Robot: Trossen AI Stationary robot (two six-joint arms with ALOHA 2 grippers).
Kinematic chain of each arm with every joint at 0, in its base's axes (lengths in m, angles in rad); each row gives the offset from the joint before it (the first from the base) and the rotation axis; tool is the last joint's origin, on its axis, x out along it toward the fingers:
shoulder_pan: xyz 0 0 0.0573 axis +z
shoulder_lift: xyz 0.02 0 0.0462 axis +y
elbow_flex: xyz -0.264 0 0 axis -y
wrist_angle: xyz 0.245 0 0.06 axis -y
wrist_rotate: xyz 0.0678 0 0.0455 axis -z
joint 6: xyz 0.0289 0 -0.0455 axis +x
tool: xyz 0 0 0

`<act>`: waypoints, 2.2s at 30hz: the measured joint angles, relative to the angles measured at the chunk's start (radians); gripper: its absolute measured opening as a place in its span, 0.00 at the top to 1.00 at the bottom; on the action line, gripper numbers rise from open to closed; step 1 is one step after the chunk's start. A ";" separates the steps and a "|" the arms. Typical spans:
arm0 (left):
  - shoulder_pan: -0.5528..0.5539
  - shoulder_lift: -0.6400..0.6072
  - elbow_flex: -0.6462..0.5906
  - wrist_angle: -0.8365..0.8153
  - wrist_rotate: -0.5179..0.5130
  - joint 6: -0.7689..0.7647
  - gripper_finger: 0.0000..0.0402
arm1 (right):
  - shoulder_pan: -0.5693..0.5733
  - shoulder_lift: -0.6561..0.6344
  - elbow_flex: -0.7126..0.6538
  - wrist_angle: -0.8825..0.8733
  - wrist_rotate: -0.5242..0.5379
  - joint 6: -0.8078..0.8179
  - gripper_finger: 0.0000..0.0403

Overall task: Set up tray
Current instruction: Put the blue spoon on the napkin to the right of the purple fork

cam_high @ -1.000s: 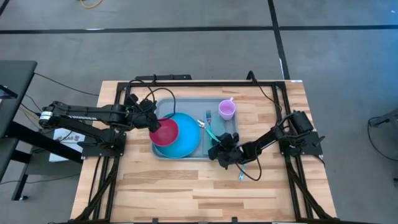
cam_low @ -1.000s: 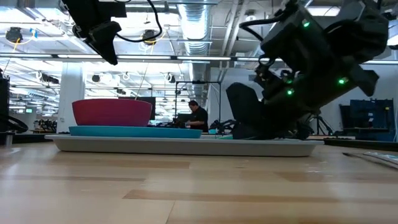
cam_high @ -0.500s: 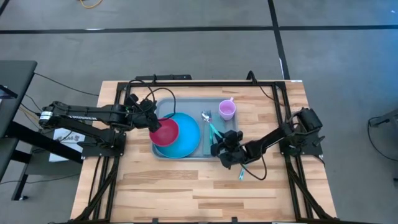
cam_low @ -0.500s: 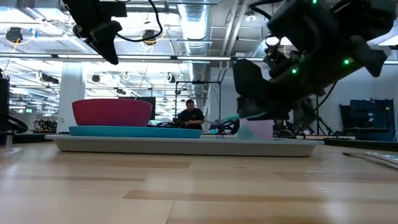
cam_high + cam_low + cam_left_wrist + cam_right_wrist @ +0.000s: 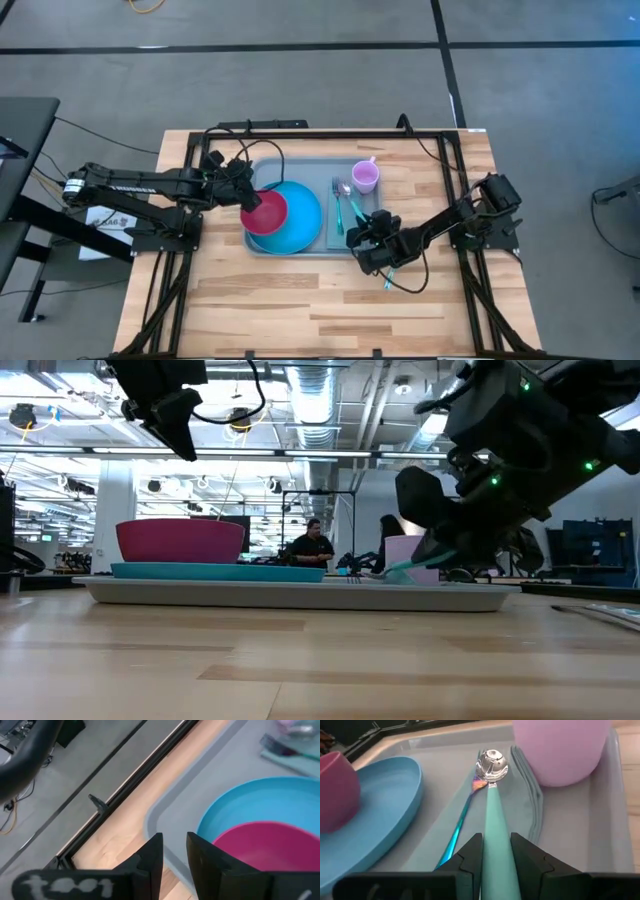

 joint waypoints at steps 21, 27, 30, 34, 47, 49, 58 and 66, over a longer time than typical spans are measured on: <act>0.000 0.000 0.001 0.021 0.006 0.024 0.81 | -0.065 0.000 0.025 -0.002 -0.250 -0.095 0.59; 0.000 0.000 0.001 0.021 0.006 0.023 0.81 | -0.066 -0.001 0.025 0.000 -0.317 -0.095 0.59; 0.000 0.000 0.001 0.020 0.006 0.023 0.81 | -0.059 -0.001 0.025 0.017 -0.324 -0.097 0.62; 0.000 0.000 0.001 0.020 0.006 0.023 0.81 | -0.052 -0.001 0.025 0.023 -0.329 -0.098 0.66; 0.000 0.000 0.000 0.020 0.006 0.022 0.81 | -0.051 -0.008 0.031 0.050 -0.354 -0.168 0.71; 0.000 0.000 0.000 0.020 0.006 0.022 0.81 | -0.052 -0.008 0.049 0.054 -0.375 -0.193 0.71; 0.000 0.000 0.000 0.020 0.006 0.022 0.81 | -0.056 -0.008 0.149 0.053 -0.389 -0.330 0.71; 0.000 0.000 0.000 0.020 0.023 0.023 0.81 | -0.075 -0.008 0.160 0.049 -0.386 -0.327 0.71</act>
